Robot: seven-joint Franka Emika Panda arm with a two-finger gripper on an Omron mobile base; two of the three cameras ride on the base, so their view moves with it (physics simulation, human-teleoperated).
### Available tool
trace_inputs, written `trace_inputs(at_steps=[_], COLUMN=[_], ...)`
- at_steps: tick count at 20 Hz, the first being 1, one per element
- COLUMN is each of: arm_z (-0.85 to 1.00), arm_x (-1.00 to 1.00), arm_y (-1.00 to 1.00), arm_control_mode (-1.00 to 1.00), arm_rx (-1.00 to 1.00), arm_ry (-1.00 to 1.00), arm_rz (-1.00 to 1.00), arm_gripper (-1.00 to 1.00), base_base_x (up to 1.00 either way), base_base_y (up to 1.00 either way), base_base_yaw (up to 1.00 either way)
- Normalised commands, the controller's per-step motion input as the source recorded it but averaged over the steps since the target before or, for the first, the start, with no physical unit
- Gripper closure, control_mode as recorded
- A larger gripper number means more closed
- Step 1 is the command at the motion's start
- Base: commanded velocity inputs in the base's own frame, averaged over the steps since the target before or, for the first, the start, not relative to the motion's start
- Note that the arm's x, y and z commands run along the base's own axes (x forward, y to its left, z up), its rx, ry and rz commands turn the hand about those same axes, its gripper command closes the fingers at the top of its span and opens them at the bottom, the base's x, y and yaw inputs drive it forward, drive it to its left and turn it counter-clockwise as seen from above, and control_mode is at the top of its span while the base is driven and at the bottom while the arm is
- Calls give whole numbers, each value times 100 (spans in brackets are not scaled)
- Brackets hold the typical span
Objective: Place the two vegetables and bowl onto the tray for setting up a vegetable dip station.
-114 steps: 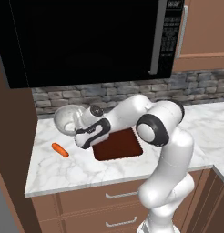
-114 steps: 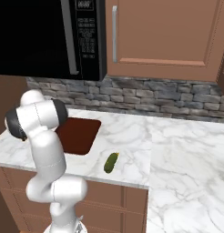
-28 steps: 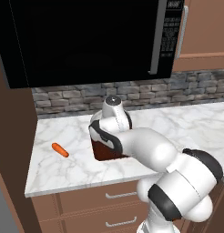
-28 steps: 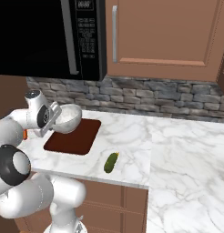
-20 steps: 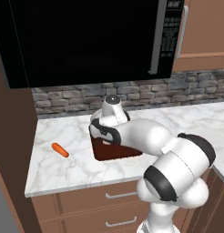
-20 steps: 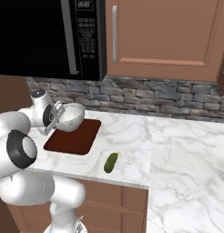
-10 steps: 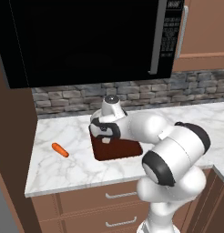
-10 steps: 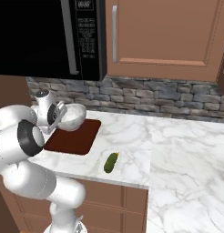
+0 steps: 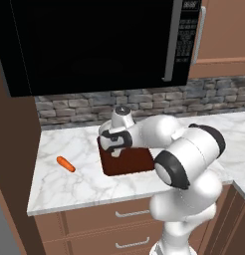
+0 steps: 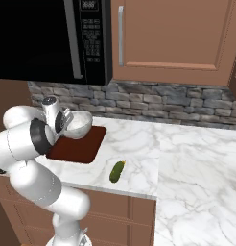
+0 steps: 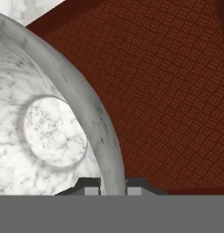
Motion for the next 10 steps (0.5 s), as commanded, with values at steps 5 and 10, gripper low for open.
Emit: trace_inputs(at_steps=[5,10], arm_z=[-12,-5], arm_x=[21,20], arm_y=[0,0], arm_control_mode=[-100,-100], arm_rx=[1,0], arm_ry=[0,0], arm_rz=[0,0], arm_gripper=[100,100], base_base_x=[0,0], base_base_y=[0,0], base_base_yaw=[0,0])
